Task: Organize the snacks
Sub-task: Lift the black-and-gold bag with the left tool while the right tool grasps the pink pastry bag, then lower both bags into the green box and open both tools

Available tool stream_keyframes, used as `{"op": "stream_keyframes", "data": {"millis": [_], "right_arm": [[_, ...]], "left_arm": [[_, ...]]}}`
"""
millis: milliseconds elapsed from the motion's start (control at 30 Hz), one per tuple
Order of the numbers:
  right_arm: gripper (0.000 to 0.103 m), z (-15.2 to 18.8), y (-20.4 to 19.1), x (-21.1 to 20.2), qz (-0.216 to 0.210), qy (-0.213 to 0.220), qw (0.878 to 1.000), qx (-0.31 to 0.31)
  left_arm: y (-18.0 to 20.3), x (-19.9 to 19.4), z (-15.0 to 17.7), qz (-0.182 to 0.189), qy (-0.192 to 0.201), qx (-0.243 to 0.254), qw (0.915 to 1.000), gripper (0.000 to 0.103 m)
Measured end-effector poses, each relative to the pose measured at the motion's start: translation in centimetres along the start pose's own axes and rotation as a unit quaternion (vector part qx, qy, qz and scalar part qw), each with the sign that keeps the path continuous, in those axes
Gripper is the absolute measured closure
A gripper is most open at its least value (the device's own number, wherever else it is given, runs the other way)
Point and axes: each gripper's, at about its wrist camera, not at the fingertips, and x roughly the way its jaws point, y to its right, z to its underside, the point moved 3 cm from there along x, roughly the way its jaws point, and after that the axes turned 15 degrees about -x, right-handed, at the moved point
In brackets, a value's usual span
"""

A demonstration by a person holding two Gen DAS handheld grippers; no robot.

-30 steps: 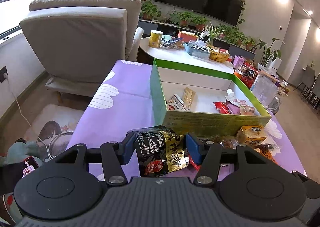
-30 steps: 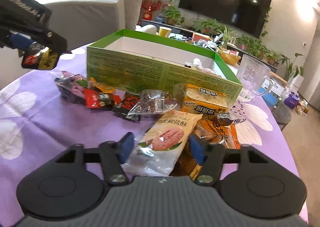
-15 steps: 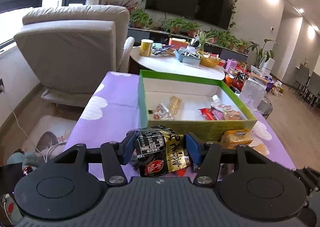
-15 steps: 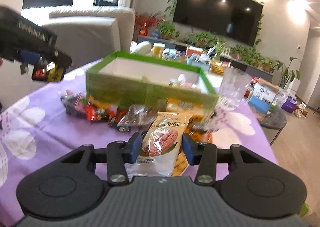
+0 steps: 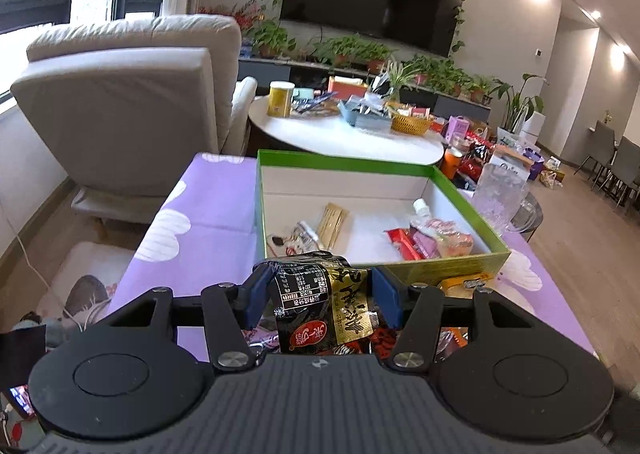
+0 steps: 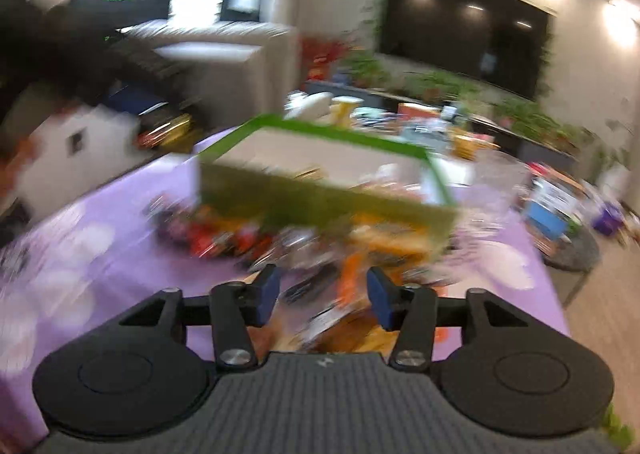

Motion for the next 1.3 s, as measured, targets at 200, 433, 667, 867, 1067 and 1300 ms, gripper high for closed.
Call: {"op": "stream_keyframes", "data": {"millis": [200, 433, 667, 867, 1067, 1300], "right_arm": [[0.059, 1.1, -5.7, 2.2, -0.040, -0.011, 0.990, -0.134], [0.054, 1.1, -2.8, 4.3, -0.075, -0.032, 0.996, -0.029], [0.056, 0.8, -2.3, 4.3, -0.113, -0.049, 0.992, 0.019], [0.057, -0.5, -1.0, 1.9, -0.090, -0.012, 0.995, 0.038], [0.057, -2.5, 2.7, 0.8, -0.036, 0.033, 0.996, 0.072], [0.057, -5.2, 7.9, 1.7, 0.026, 0.069, 0.992, 0.104]], "left_arm": [[-0.4, 0.2, 0.3, -0.005, -0.008, -0.001, 1.0000, 0.051], [-0.8, -0.1, 0.2, -0.005, -0.006, -0.006, 1.0000, 0.051], [-0.7, -0.5, 0.4, -0.002, -0.008, -0.004, 1.0000, 0.051], [-0.2, -1.3, -0.1, 0.005, 0.006, 0.000, 1.0000, 0.051], [1.0, -1.3, -1.4, 0.018, 0.020, 0.008, 0.9996, 0.051], [2.9, 0.2, -3.4, 0.029, 0.034, 0.023, 0.9987, 0.051]]}}
